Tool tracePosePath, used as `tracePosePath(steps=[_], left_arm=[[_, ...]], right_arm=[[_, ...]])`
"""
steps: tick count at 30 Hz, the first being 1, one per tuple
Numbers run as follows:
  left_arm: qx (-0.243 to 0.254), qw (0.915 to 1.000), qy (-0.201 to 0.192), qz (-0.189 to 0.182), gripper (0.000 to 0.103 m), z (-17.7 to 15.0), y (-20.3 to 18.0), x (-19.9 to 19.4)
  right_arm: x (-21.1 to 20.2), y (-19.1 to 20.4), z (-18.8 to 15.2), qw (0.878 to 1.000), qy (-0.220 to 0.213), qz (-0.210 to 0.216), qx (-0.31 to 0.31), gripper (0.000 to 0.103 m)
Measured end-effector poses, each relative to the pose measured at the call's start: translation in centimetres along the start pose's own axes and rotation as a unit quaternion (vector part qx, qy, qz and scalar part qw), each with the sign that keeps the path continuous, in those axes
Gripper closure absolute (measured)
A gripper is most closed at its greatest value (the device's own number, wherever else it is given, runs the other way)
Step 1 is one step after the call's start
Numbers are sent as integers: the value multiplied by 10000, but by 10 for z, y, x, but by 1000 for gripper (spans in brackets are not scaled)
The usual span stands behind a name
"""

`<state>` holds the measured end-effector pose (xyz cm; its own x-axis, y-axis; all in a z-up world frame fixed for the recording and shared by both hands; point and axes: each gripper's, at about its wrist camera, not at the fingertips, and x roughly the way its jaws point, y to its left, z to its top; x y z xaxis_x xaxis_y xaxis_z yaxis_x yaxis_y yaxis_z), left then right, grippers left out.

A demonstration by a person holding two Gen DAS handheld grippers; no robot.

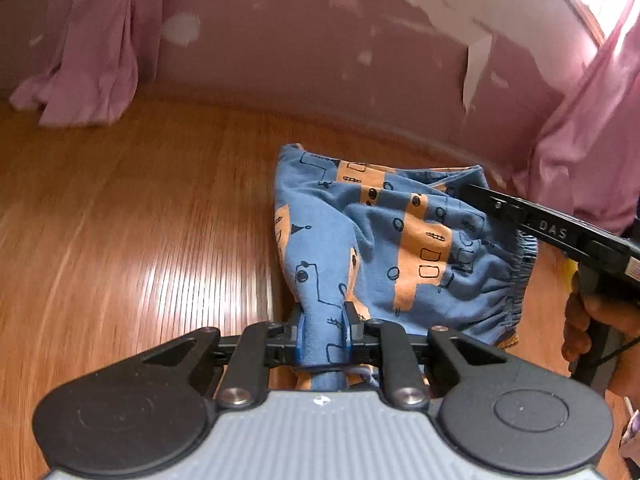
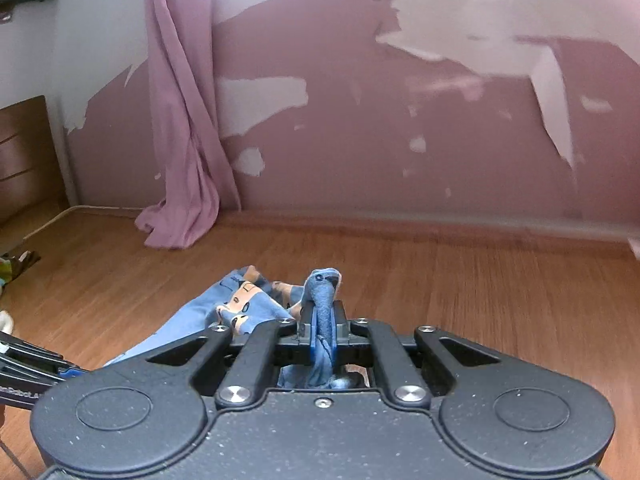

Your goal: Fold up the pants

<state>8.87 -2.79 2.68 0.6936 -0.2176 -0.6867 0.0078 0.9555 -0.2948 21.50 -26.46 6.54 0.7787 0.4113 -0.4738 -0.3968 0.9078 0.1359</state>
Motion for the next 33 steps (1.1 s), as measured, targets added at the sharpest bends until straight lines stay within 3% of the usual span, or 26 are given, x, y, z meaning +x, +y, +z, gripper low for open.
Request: tracePosePath(steps=[4,8,15,22,27,33], left_arm=[[-170,9996,-183,-103,84,36,7,19],[-226,9995,-196,-63,84,63,10,55],[-276,9994,148,113,83,60,32,109],[-105,9998,91,116,76,51,34,111],[-224,9996,117,160,61,57,38,105],[-95,9988,-180,445,25,59,32,83]], right_arm=[[38,-18,39,10000,20,68,-35,97],[82,-37,55,9997,229,103,-66,97],[142,-61,28,9969,784,37,-81,98],[146,-66,15,9973,733,45,97,97],[138,-62,17,9973,697,-215,23,79],[105,-47,19,9969,467,-607,-190,43]])
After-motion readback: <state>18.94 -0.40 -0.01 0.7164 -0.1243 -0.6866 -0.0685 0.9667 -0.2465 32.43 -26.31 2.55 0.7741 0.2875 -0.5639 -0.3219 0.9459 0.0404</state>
